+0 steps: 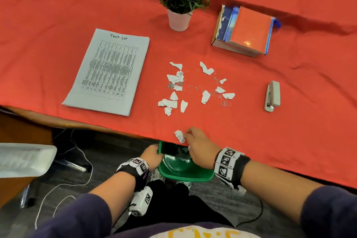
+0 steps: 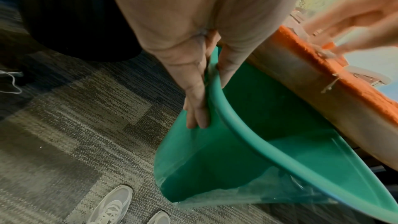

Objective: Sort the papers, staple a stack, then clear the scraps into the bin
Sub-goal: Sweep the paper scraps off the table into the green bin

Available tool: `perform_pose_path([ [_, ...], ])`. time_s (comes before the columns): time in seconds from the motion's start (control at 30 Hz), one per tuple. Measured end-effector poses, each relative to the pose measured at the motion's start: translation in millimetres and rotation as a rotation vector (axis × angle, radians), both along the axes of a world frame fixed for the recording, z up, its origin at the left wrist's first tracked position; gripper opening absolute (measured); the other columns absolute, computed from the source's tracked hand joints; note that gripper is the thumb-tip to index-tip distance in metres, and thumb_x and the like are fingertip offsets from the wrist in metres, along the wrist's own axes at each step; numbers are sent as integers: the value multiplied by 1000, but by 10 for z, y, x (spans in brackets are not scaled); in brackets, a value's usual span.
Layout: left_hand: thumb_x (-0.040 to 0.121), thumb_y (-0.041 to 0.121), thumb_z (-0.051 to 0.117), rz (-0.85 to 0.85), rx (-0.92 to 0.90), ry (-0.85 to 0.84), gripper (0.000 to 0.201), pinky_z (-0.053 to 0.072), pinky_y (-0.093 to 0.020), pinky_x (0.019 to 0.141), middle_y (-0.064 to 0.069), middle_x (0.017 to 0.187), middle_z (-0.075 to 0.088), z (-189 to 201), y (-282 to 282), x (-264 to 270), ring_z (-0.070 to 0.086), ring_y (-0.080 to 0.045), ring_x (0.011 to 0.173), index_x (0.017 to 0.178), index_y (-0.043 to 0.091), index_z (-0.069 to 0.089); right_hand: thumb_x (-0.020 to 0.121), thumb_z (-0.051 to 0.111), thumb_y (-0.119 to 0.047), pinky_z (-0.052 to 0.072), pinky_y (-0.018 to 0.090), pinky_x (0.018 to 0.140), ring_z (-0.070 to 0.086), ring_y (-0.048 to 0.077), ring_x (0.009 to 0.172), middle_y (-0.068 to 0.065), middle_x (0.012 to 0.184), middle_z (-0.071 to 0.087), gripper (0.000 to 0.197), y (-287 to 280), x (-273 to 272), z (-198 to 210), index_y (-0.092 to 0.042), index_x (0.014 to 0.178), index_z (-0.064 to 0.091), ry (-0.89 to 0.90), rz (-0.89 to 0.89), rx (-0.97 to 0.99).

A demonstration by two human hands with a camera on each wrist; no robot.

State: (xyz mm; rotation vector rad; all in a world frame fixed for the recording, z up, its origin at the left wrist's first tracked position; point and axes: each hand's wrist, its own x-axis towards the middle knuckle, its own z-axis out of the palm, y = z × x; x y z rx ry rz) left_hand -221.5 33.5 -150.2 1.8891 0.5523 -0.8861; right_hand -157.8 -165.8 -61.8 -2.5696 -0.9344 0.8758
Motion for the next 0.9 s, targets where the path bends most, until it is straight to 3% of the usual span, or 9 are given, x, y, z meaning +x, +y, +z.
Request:
perform_pose_path([
  [0.13,90,8,55,12,33,10,22,56,-45,85,-15,97,70,-24,7,39,69,-30,87,112,6,60,97,40,-10,37,23,75,50,27,98,15,125,44,33,-67,-143,230,1,125,52,151,113,-74],
  [0.23,91,8,55,12,57,18,21,55,-43,87,-16,100,69,8,4,57,68,-32,91,111,5,60,98,41,-16,51,33,80,55,22,91,8,120,47,32,87,195,298,-8,124,56,89,-16,7],
  [0.37,89,9,57,12,71,18,22,54,-42,89,-17,103,69,9,7,57,67,-31,94,110,4,61,94,41,-9,40,39,103,42,25,125,9,133,44,44,513,911,187,-12,138,47,-34,-79,61],
  [0.5,88,8,56,10,69,25,23,54,-43,89,-17,103,69,-5,38,46,67,-31,94,110,5,60,92,43,-7,32,43,111,28,31,138,9,151,30,54,847,1215,2,-14,145,37,-43,-30,-29],
  [0.6,87,9,56,7,70,20,24,54,-42,90,-15,104,70,-24,71,33,67,-29,95,110,6,62,91,44,-6,32,41,110,26,31,138,8,154,24,57,825,1032,-77,-14,146,34,-68,55,-112],
  [0.73,90,10,56,6,89,26,24,53,-35,89,-15,106,69,-20,93,28,66,-28,97,113,5,61,88,48,-2,31,41,113,29,30,138,12,153,26,58,529,559,-62,-9,144,35,-89,100,-50],
  [0.9,93,10,54,-12,117,15,18,48,-29,71,-10,90,63,7,76,59,60,-23,81,109,5,60,89,52,-6,33,40,114,24,28,141,12,156,20,61,109,9,49,-10,147,32,-3,165,-60],
])
